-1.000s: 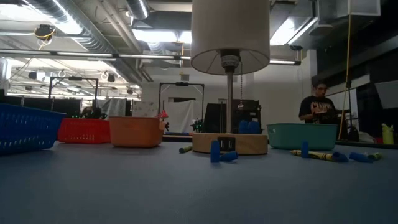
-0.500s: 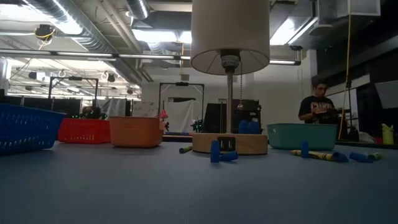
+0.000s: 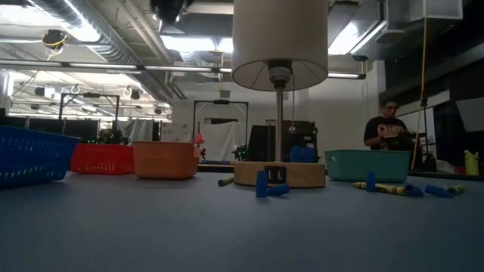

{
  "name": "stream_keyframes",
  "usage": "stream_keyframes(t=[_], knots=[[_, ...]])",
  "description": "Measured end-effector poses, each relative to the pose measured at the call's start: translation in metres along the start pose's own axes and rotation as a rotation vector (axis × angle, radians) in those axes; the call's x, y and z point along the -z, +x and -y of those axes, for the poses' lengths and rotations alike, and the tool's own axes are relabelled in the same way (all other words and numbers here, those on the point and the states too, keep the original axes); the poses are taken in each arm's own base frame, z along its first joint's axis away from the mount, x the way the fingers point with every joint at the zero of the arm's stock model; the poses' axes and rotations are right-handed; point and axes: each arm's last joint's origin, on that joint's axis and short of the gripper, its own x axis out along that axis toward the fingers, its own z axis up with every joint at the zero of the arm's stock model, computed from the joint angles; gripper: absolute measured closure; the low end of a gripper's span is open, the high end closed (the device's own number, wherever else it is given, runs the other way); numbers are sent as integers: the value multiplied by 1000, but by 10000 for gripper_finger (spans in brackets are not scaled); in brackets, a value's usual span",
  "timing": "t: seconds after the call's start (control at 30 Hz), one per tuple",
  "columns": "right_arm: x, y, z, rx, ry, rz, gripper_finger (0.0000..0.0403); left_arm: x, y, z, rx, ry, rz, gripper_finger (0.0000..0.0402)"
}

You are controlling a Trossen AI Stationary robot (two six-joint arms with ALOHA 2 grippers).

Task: Sort crayons
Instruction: Put the violet crayon into the orange bin

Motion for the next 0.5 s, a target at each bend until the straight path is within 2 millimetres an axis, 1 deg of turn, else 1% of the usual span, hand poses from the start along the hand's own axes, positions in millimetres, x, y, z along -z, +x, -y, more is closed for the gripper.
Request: stream_keyframes(t=[0.1, 0.23, 0.37, 0.5], knots=[[13, -1, -5, -42, 34, -130, 229, 12, -1, -2, -17, -11, -113, 392], [31, -7, -12, -101, 94, -330, 230, 24, -3, -7, -99, -22, -232, 392], [48, -14, -14, -105, 157, -522, 230, 36, -6, -18, -259, -36, -332, 392], [57, -20, -17, -142, 248, -632, 230, 47, -9, -39, -468, -79, -412, 392]])
